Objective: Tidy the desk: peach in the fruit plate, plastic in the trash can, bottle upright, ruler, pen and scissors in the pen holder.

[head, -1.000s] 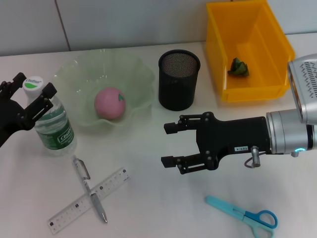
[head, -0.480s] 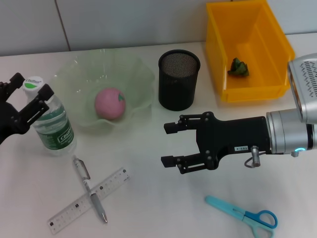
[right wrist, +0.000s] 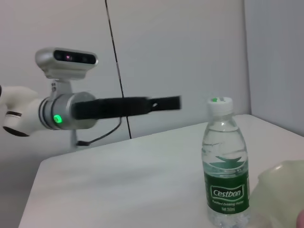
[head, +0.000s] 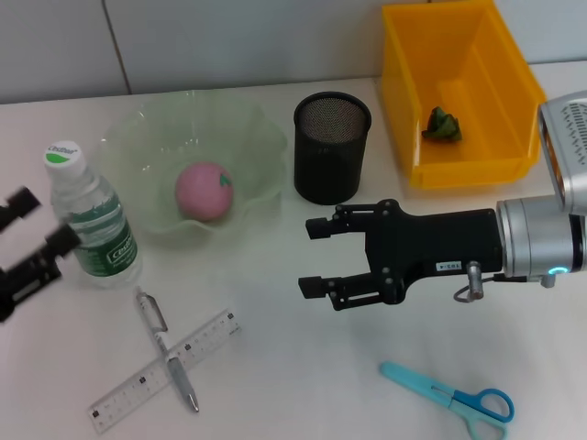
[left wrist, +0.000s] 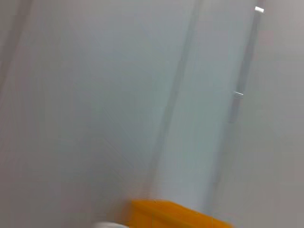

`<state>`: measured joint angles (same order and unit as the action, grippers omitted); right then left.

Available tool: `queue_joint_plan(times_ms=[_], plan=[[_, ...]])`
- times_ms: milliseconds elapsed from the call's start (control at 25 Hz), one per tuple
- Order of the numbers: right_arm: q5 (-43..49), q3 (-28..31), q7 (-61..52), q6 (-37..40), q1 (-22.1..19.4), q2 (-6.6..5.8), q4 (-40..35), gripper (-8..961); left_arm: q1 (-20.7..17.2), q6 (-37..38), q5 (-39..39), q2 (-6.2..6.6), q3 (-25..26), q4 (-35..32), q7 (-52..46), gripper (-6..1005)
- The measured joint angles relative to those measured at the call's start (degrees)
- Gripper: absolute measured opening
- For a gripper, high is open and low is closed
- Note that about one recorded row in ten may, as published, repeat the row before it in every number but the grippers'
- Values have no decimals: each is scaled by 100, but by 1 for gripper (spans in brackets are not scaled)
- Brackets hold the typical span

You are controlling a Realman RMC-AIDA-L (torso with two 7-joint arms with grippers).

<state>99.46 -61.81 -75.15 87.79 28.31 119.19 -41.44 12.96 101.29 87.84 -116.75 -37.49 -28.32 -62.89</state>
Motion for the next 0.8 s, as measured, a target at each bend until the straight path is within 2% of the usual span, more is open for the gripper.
queue_joint_plan(times_ms=[120,160,280,320,440,560,600,680,800], plan=[[-1,2,-159,-2,-3,-4,-50,768,-25,60,0,19,-145,-88,-107,826],[-3,3,-254,-2,-10,-8,-92,768,-67,202,0,60,-565,-330,-386,826],[20,3,-663,68,-78,-12,-390,768,-63,269,63,79,-1083,-655,-610,826],[92,-14,-993,191,-155,-23,-684,768,-18,272,319,63,-1235,-872,-754,826],[242,-30,-1377,318,-254,-30,-1048,768,83,269,758,-8,-1256,-1101,-913,825],[635,-44,-2016,481,-410,-29,-1653,768,237,269,1348,-110,-1260,-1377,-1106,825],[982,-64,-2514,653,-459,-25,-2068,768,342,283,1586,-149,-1320,-1505,-1186,825],[1157,-69,-2763,751,-459,-25,-2254,768,386,284,1636,-157,-1356,-1537,-1204,825],[2009,-92,-4008,1408,-238,-30,-3026,768,692,184,1842,-153,-1507,-1531,-1200,825]])
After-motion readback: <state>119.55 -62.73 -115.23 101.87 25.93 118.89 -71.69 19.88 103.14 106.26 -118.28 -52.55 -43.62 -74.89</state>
